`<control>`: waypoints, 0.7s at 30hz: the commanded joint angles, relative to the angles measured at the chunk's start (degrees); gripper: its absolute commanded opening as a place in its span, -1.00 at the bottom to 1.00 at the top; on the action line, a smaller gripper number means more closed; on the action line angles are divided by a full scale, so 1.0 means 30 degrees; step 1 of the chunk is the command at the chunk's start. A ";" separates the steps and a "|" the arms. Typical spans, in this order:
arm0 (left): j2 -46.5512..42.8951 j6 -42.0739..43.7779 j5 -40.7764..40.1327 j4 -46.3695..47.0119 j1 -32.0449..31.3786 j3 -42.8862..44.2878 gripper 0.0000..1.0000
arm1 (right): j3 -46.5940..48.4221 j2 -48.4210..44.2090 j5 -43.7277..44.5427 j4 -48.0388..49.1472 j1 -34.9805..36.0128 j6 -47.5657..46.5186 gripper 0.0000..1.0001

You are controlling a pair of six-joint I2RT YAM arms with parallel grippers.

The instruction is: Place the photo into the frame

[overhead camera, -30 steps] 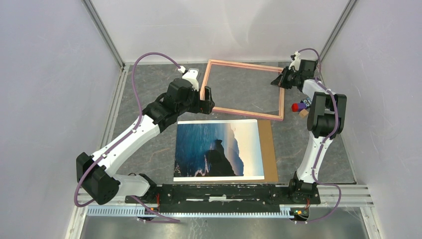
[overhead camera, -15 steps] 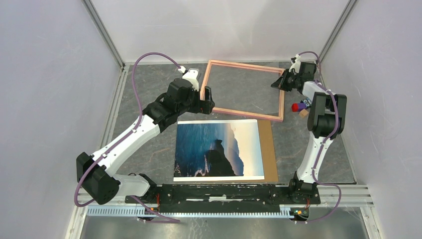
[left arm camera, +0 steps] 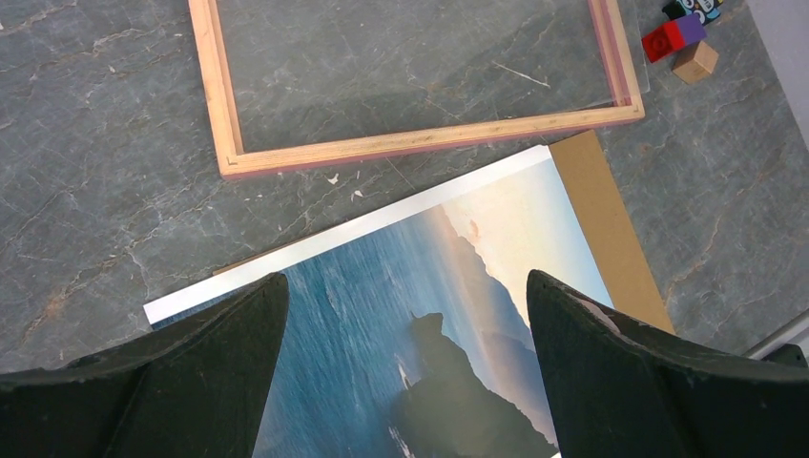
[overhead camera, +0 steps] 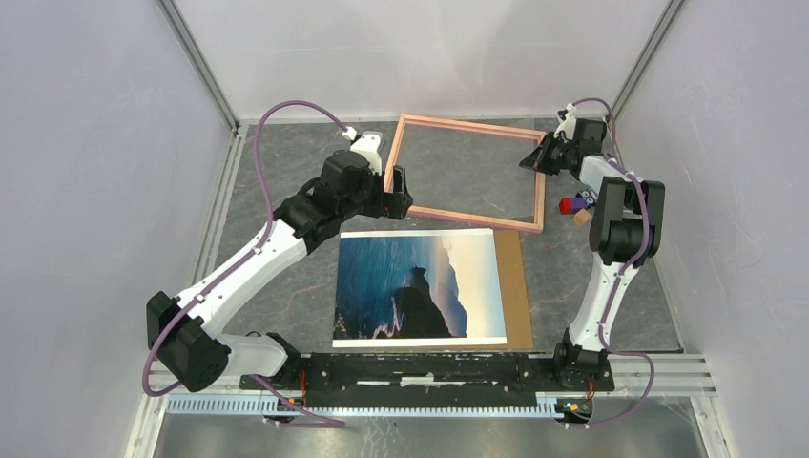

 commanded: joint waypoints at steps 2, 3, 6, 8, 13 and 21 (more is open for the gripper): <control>-0.0057 0.0708 0.0202 0.0542 -0.0084 0.0058 1.00 | -0.0115 -0.1230 0.0223 -0.0142 0.0063 -0.0610 -1.00; -0.0052 0.0708 0.0237 0.0539 -0.0087 0.0060 1.00 | -0.0108 -0.1233 0.0237 -0.0148 0.0057 -0.0637 -1.00; -0.0062 0.0708 0.0209 0.0554 -0.0092 0.0058 1.00 | -0.0108 -0.1297 0.0209 -0.0185 0.0043 -0.0677 -1.00; -0.0062 0.0724 0.0235 0.0565 -0.0084 0.0059 1.00 | -0.0166 -0.1331 0.0208 -0.0123 0.0057 -0.0660 -1.00; -0.0090 0.0708 0.0252 0.0541 -0.0086 0.0030 1.00 | -0.0255 -0.1414 0.0259 -0.0196 0.0040 -0.0745 -1.00; -0.0122 0.0702 0.0251 0.0542 -0.0099 0.0029 1.00 | -0.0225 -0.1348 0.0355 -0.0297 0.0013 -0.0843 -1.00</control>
